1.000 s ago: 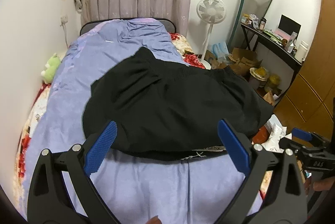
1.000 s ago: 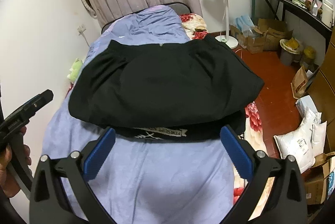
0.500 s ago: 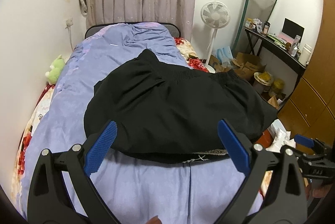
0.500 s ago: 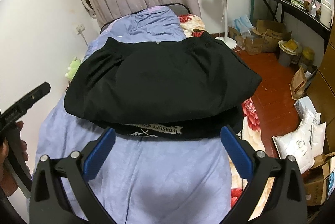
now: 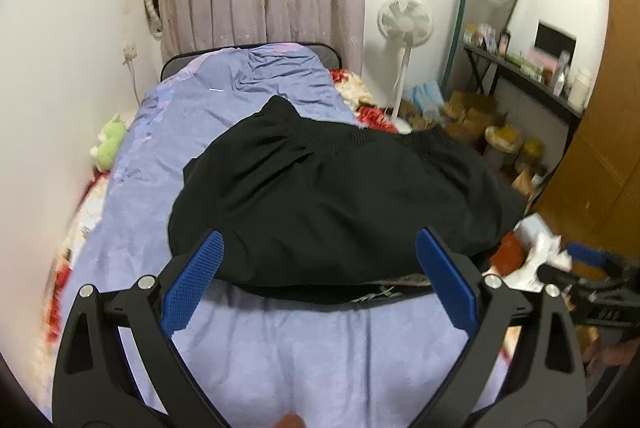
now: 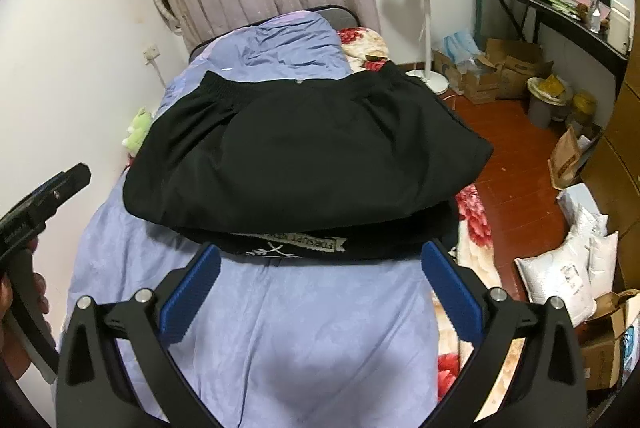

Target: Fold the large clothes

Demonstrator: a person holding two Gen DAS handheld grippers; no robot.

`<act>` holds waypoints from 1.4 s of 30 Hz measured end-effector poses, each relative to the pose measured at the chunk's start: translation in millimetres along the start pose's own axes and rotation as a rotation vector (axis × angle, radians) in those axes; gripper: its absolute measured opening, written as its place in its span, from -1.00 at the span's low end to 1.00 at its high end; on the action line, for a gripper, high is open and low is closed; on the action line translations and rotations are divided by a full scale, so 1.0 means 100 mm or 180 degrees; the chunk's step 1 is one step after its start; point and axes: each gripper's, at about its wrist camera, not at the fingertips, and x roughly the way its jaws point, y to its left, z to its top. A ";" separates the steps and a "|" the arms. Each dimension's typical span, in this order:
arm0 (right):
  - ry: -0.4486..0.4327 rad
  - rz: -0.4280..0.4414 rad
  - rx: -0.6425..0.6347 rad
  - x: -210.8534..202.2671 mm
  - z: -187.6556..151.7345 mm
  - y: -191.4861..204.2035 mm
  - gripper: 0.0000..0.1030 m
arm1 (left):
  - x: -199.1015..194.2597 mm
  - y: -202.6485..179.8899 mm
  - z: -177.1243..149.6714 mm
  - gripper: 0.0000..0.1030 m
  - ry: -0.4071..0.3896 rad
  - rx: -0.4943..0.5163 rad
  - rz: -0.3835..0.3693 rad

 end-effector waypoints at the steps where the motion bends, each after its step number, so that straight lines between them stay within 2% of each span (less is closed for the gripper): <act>1: 0.0002 0.0007 0.0024 0.00 -0.01 -0.01 0.90 | -0.01 -0.01 0.00 0.84 0.0002 0.0020 -0.0032; 9: 0.0050 0.0036 0.0009 0.00 -0.06 0.02 0.90 | -0.07 -0.02 0.00 0.84 -0.0050 0.0027 -0.0077; 15: 0.0025 0.0024 0.0007 0.00 -0.07 0.03 0.90 | -0.06 0.00 -0.02 0.87 0.0003 -0.0009 0.0029; 20: 0.0039 0.0034 0.0027 0.01 -0.07 0.03 0.90 | -0.06 0.02 -0.03 0.87 0.0044 -0.0059 -0.0060; 24: 0.0036 0.0048 0.0034 0.02 -0.06 0.04 0.90 | -0.02 0.03 0.00 0.87 0.0141 -0.0098 -0.0044; 42: 0.0058 0.0024 0.0091 0.02 -0.06 0.05 0.90 | 0.01 0.03 0.04 0.87 0.0109 -0.0068 -0.0051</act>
